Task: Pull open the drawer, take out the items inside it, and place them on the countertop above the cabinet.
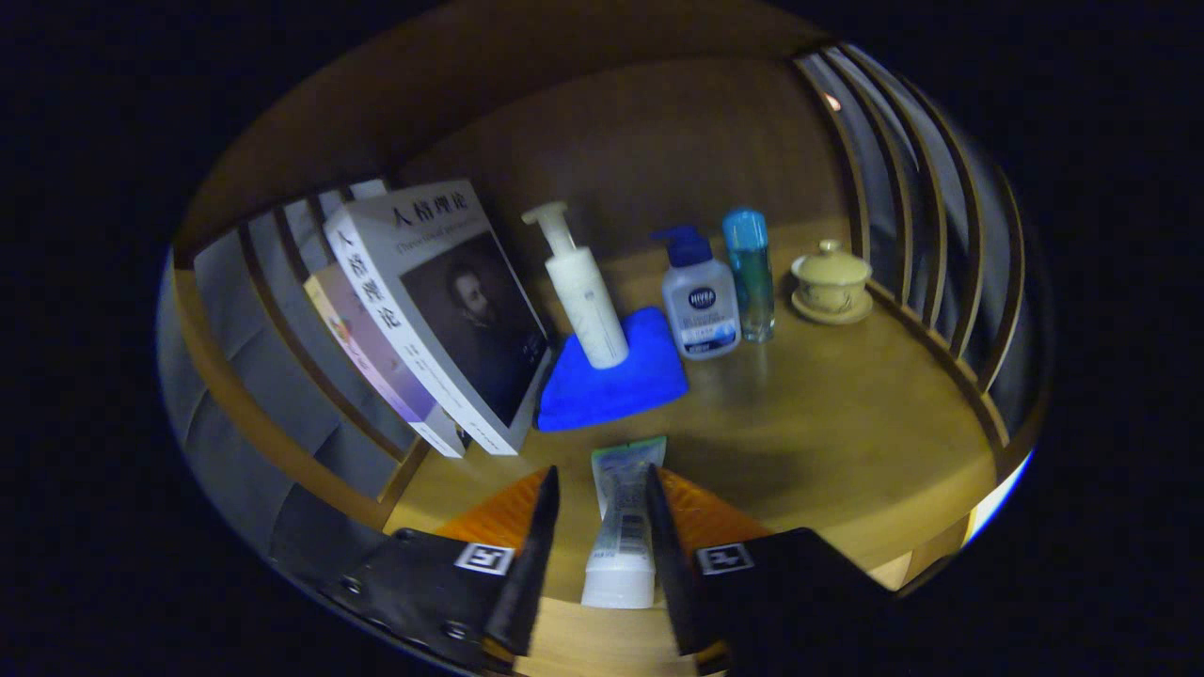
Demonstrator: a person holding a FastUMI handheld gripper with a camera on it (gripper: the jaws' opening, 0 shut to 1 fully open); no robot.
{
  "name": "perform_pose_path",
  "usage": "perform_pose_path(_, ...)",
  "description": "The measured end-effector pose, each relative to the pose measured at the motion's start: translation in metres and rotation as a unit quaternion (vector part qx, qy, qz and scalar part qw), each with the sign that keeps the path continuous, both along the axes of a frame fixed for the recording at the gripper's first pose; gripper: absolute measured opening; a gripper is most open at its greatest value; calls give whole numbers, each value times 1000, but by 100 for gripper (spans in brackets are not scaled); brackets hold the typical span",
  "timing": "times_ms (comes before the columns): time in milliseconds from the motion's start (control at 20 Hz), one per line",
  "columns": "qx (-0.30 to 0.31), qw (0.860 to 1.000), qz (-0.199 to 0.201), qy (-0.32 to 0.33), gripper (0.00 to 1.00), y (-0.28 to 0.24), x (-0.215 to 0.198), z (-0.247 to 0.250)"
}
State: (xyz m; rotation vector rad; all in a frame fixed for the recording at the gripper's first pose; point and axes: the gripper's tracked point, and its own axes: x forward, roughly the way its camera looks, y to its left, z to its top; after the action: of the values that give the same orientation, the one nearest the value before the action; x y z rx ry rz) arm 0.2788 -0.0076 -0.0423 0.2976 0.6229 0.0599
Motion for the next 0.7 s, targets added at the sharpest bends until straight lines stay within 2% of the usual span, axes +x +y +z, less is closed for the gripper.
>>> perform_pose_path(100,-33,998,-7,-44,99,-6,-12,20)
perform_pose_path(300,-55,992,-5,-112,98,-3,-51,46)
perform_pose_path(600,-119,979,3,-167,98,3,-110,47)
perform_pose_path(700,-124,975,5,-185,98,11,-130,48)
